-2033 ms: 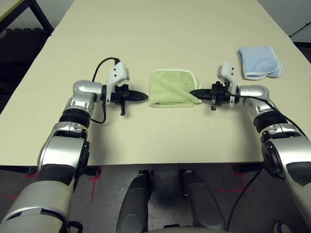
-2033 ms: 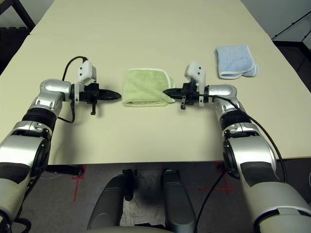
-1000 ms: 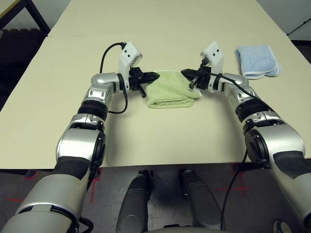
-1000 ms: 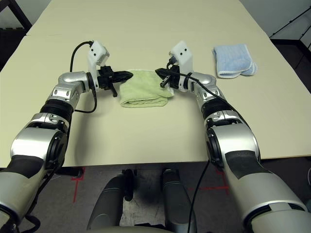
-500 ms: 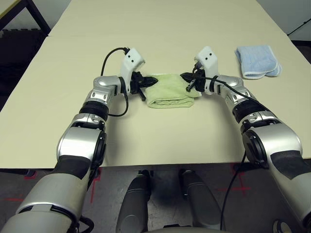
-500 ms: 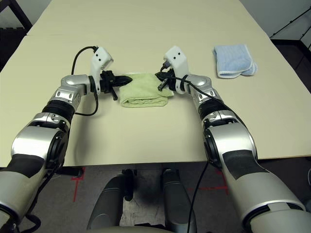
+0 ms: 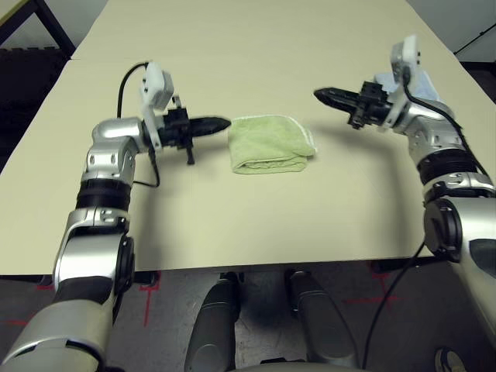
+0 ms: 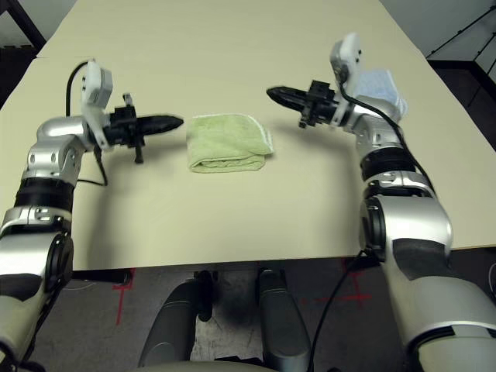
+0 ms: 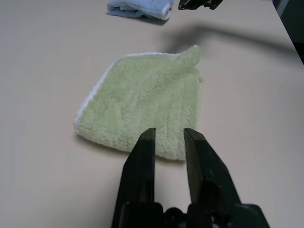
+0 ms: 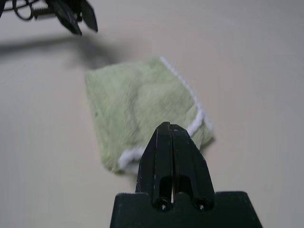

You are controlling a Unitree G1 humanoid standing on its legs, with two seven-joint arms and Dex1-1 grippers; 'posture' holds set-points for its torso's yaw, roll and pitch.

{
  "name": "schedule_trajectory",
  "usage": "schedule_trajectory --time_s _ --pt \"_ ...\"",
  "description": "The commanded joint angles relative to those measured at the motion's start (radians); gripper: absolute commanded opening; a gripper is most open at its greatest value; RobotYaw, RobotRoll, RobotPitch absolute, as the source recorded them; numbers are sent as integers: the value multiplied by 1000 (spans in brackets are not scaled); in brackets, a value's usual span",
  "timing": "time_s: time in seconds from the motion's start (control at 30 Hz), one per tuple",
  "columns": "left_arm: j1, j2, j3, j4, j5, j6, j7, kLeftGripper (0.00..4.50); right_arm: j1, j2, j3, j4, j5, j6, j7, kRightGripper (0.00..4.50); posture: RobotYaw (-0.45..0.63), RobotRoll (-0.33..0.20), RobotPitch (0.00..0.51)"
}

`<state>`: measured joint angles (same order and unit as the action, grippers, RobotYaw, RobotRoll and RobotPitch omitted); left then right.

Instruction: Fold the towel and set it aside.

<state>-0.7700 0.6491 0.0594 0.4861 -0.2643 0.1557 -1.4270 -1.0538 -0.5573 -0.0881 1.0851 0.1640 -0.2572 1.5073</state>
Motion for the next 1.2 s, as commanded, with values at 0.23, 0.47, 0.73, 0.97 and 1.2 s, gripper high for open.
schedule_trajectory --time_s 0.23,0.47,0.73,0.97,1.2 --pt "36 6 -28 21 0 -126 -33 4463 69 -73 69 -23 -52 -111 106 0 -63 0 178" --pt "24 7 -43 47 0 -153 -34 4500 62 -95 62 -16 -45 -93 90 2161 -77 0 179" --pt "18 31 -61 44 39 -127 18 4500 62 -94 35 -45 -5 -39 70 4474 -70 0 177" --pt "-40 26 -32 1 -34 432 191 4500 95 -78 28 -102 20 1 56 4474 -63 0 176" --pt "-149 -37 52 71 -155 949 357 4500 125 -70 27 -158 39 31 48 4474 -69 0 178"
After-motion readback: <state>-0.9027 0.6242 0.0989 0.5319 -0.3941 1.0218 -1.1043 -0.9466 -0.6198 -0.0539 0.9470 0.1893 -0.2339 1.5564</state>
